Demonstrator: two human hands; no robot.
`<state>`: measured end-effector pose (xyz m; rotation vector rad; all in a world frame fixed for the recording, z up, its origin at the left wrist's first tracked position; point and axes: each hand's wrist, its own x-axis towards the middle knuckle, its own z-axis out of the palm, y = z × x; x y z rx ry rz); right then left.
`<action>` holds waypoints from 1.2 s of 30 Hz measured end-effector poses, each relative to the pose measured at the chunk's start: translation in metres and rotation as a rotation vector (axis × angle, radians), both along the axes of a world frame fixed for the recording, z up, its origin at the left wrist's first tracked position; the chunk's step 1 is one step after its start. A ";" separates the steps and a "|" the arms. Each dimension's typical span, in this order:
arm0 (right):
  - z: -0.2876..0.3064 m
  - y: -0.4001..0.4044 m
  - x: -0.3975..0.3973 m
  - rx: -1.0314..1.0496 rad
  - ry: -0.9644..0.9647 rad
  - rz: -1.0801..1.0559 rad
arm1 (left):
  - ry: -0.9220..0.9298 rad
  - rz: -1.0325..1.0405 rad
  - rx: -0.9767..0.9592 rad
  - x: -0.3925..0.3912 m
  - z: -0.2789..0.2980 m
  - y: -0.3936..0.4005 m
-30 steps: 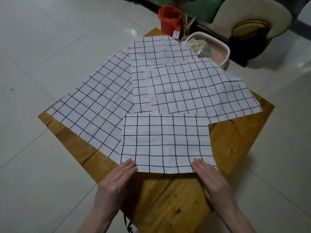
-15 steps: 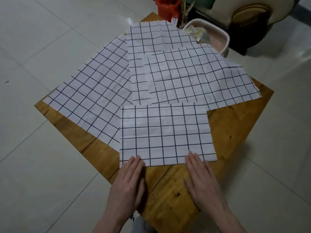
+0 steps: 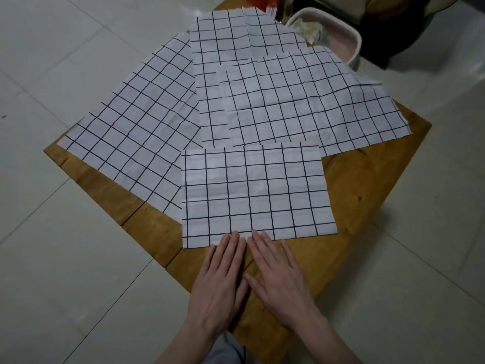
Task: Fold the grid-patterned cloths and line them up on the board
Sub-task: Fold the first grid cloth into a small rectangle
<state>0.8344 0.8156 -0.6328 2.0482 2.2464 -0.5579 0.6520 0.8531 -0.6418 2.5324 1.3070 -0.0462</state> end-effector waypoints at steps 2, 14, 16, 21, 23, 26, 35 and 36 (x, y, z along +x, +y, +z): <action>0.000 -0.001 0.003 -0.002 -0.007 0.011 | 0.020 0.000 -0.005 -0.004 0.001 0.002; -0.002 -0.014 0.049 -0.007 -0.051 -0.110 | 0.034 0.023 -0.088 -0.015 0.001 0.005; -0.003 -0.016 0.057 0.001 -0.053 -0.125 | 0.028 0.015 -0.088 -0.016 0.001 0.006; -0.004 -0.018 0.074 0.047 -0.063 -0.128 | 0.030 0.001 -0.088 -0.019 0.003 0.011; -0.004 -0.019 0.082 0.049 -0.060 -0.165 | 0.029 -0.007 -0.088 -0.021 0.002 0.012; -0.005 -0.024 0.095 0.047 -0.067 -0.228 | 0.033 -0.015 -0.070 -0.023 0.002 0.013; -0.006 -0.029 0.109 0.042 -0.054 -0.325 | 0.018 -0.011 -0.036 -0.023 0.002 0.014; -0.006 -0.029 0.108 0.053 -0.048 -0.335 | 0.019 -0.010 -0.037 -0.023 0.002 0.014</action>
